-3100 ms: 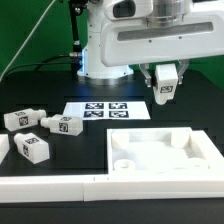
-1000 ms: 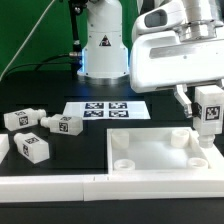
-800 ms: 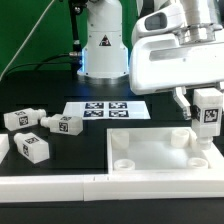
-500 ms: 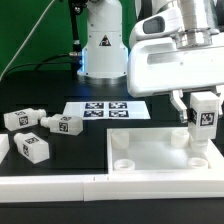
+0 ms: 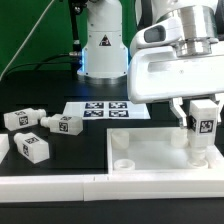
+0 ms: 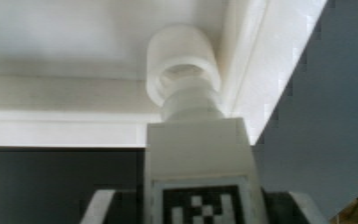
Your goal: Assemble one leg
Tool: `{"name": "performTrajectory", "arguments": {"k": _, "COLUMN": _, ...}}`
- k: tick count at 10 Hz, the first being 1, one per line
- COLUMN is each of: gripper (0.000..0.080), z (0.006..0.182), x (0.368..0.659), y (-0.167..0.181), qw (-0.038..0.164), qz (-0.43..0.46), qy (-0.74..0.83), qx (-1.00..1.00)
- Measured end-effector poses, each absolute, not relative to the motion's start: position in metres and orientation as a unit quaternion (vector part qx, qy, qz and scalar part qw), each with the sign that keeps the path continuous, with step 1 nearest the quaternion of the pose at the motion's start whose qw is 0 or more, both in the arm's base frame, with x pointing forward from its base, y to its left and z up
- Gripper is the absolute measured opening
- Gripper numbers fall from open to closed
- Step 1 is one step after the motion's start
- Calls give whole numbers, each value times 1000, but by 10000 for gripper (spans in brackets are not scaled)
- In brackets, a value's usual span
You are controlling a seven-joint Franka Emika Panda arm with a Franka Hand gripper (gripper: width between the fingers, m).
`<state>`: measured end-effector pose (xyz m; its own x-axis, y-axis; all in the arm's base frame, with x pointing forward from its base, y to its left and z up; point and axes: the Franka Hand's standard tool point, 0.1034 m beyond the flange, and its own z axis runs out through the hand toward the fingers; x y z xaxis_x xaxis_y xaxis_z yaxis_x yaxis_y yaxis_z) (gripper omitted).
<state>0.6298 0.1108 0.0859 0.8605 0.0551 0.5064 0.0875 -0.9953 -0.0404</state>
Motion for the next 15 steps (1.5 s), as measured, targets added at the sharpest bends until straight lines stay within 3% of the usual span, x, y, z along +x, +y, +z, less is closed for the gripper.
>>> {"name": "performTrajectory", "arguments": {"k": 9, "gripper": 281, "z": 62, "x": 627, "y": 111, "qw": 28, "qz": -257, "qy": -40, "qx": -965}}
{"name": "performTrajectory", "arguments": {"k": 14, "gripper": 281, "z": 61, "x": 628, "y": 111, "qw": 27, "qz": -290, "qy": -27, "qx": -956}}
{"name": "performTrajectory", "arguments": {"k": 15, "gripper": 390, "z": 61, "x": 628, "y": 111, "qw": 27, "qz": -290, "qy": -29, "qx": -956}}
